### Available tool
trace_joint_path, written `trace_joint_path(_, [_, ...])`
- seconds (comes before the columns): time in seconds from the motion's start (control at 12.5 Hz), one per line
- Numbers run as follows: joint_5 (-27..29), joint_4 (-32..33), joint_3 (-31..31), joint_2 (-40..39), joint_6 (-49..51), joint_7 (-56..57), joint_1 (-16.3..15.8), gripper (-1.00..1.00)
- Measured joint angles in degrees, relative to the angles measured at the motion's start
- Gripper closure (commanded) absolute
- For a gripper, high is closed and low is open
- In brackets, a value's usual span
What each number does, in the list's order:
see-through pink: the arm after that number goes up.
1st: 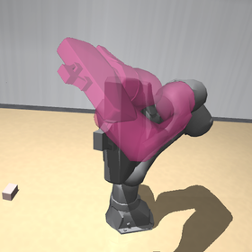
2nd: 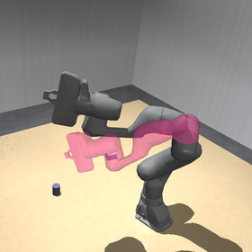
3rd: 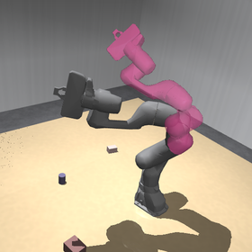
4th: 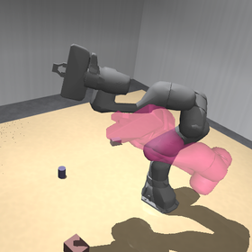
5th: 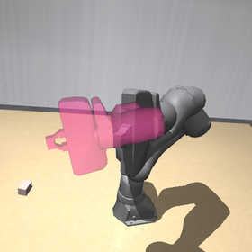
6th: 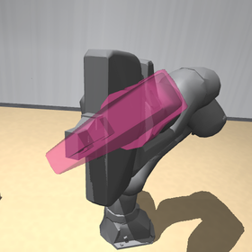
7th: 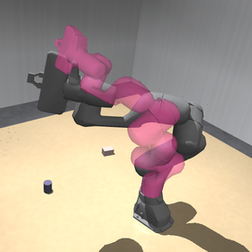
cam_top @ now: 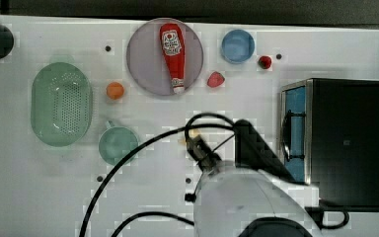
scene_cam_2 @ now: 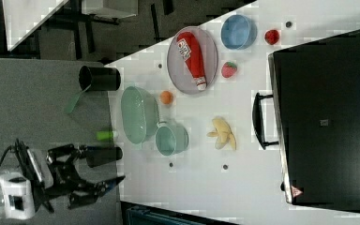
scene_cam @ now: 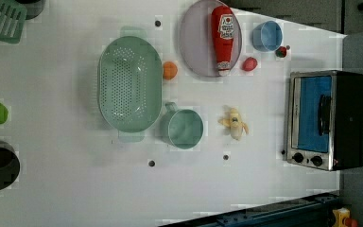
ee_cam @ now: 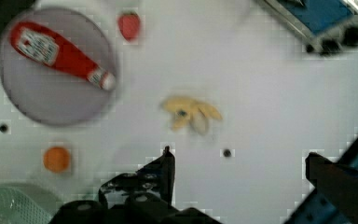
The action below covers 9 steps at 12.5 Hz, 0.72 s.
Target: Pick Banana and place it in mug.
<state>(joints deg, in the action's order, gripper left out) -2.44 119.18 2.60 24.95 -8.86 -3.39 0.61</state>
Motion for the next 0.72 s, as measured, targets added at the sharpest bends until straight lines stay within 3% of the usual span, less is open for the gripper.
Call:
trace_joint_path(0.24, [0.28,4.36,-0.84,-7.18,-11.32,9.67,0.11,-1.00])
trace_joint_path(0.56, [0.09,16.56,-1.66,-18.67,-24.32,25.10,0.02,-1.00])
trace_joint_path(0.72, [-0.63,19.47,-1.66,-25.80,-30.53,29.51,-0.56,-1.00])
